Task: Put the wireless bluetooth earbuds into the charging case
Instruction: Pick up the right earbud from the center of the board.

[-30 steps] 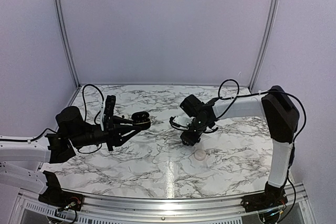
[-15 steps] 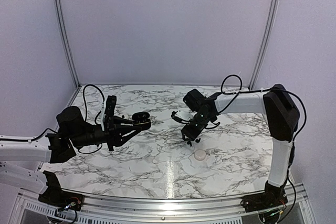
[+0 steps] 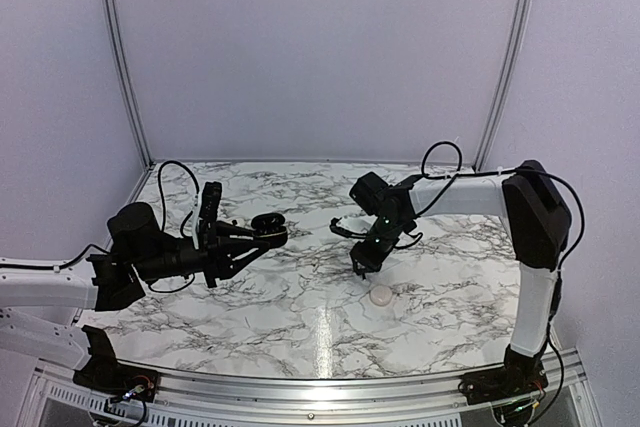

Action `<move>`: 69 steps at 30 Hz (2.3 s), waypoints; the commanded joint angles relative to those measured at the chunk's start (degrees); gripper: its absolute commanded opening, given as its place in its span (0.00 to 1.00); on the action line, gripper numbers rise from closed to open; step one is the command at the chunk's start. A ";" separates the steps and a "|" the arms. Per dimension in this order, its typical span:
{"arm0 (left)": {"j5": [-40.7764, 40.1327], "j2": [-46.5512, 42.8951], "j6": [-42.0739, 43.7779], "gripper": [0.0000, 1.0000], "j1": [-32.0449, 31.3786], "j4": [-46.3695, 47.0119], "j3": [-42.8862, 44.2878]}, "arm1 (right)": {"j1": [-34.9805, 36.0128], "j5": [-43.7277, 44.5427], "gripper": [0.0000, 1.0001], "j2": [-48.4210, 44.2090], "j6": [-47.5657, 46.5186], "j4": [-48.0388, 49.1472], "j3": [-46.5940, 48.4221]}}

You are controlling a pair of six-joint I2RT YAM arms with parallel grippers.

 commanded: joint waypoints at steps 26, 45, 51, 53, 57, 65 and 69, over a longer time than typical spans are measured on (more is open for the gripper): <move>0.16 -0.78 0.40 0.00 0.36 1.59 0.95 | -0.60 -1.45 0.35 2.27 1.91 -2.05 2.10; 0.29 -0.22 0.36 0.00 0.43 1.59 1.10 | -0.88 -0.04 0.28 0.73 3.36 -1.57 0.51; 0.11 -0.46 0.40 0.00 0.45 1.59 1.08 | -0.91 -0.34 0.22 0.89 3.27 -1.01 1.00; -0.01 -0.44 0.41 0.00 0.43 1.59 1.02 | -0.90 -0.56 0.20 0.64 3.21 -0.75 1.16; -0.10 -0.35 0.47 0.00 0.45 1.68 1.07 | -0.89 -0.83 0.16 -0.22 2.93 0.18 1.10; -0.17 -0.26 0.80 0.00 0.44 1.74 1.05 | -0.28 1.16 0.11 -4.04 1.93 3.09 0.36; -0.48 -0.26 1.07 0.00 0.43 1.85 0.88 | 1.08 4.57 0.09 -8.35 0.88 5.96 -0.41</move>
